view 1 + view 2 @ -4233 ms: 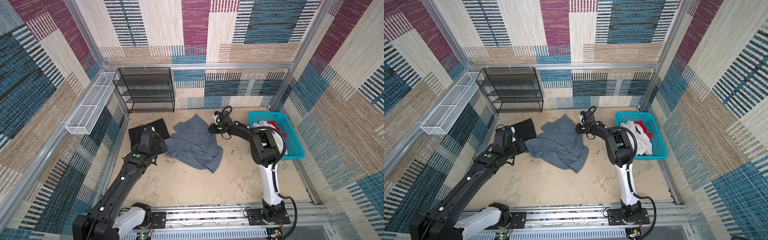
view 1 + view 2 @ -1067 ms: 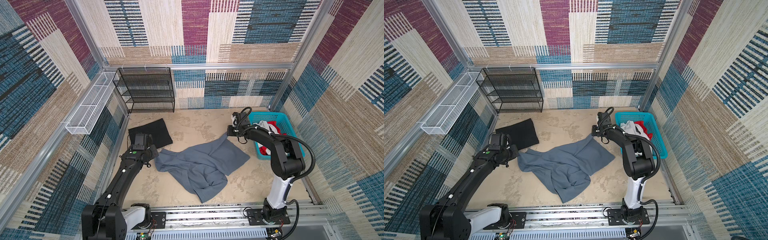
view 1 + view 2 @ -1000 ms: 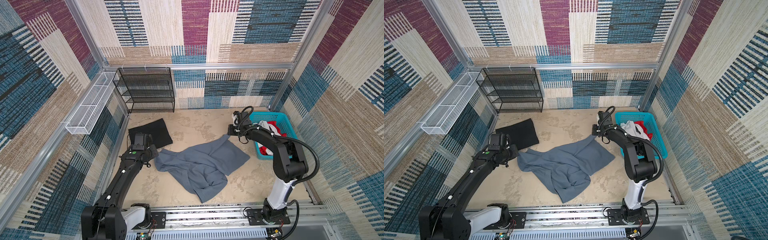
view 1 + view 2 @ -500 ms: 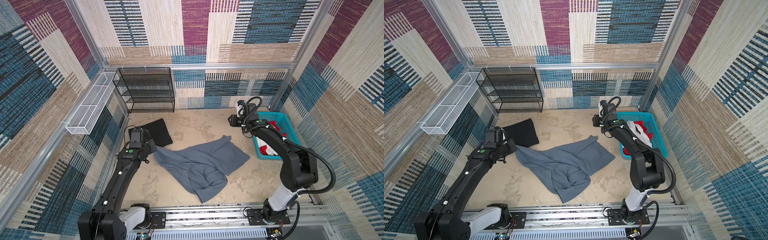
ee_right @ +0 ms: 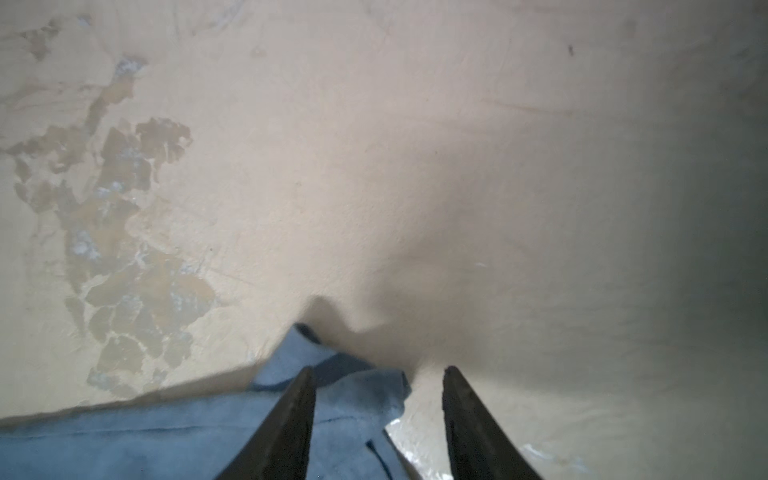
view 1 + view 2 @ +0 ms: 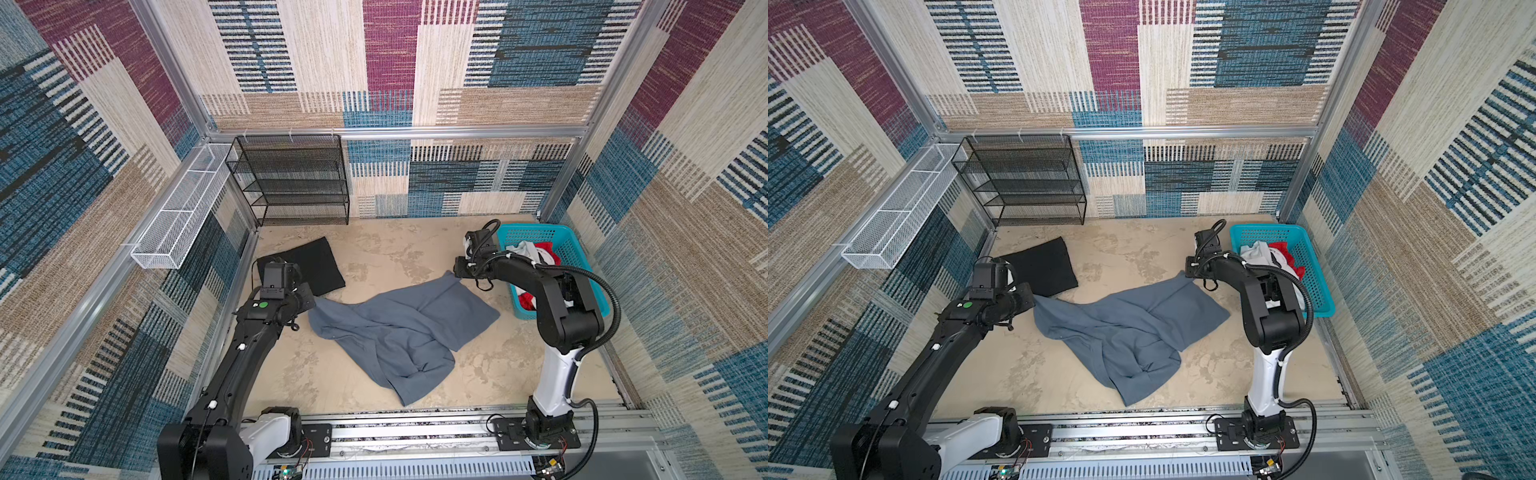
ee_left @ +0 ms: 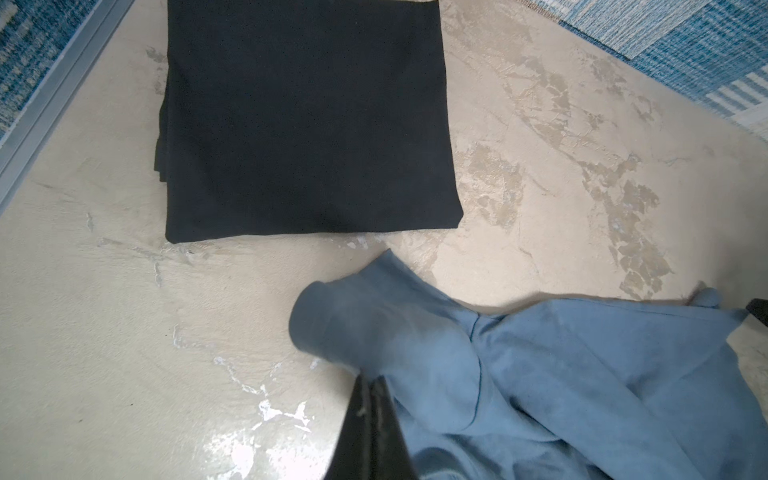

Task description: Fold and stack the t-shirts

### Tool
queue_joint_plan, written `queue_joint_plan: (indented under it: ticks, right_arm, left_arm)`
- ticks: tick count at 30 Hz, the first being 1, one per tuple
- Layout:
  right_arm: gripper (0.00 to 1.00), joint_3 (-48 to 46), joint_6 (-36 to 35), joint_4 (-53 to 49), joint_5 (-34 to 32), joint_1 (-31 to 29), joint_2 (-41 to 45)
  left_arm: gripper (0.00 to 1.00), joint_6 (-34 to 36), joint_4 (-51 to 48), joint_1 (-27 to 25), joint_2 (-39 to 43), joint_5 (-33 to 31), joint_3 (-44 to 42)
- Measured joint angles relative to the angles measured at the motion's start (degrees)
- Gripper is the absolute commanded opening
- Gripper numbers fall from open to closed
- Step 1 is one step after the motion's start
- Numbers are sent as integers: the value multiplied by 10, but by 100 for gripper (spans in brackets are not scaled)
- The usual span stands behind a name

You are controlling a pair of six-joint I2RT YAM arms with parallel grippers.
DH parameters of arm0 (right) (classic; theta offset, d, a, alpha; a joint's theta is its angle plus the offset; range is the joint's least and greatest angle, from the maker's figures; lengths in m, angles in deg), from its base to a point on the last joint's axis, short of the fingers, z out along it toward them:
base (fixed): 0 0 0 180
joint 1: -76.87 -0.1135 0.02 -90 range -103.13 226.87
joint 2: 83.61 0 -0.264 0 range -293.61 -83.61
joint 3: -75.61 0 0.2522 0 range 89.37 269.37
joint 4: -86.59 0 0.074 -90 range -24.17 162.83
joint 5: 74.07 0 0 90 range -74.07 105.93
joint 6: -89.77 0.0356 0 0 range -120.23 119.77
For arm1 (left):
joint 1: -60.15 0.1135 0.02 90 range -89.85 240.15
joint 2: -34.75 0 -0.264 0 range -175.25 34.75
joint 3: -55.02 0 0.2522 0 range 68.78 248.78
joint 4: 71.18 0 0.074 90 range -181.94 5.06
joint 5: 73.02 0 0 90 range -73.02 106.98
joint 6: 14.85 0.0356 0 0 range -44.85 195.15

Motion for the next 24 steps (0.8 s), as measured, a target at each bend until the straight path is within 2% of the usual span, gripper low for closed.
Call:
queue_joint_plan:
  ticks: [6, 10, 19, 22, 24]
  right_arm:
    - [48, -2, 0, 7, 0, 0, -14]
    - [41, -3, 0, 9, 9, 0, -19]
    - [19, -3, 0, 9, 22, 0, -20]
    - [3, -3, 0, 9, 22, 0, -19]
    - [0, -3, 3, 9, 23, 0, -19]
  left_arm:
    - [0, 0, 0, 0, -2, 8, -1]
    - [0, 0, 0, 0, -5, 8, -2]
    - [0, 0, 1, 0, -7, 10, -5]
    - [0, 0, 2, 0, -9, 10, -7]
    - [0, 0, 2, 0, -10, 10, -8]
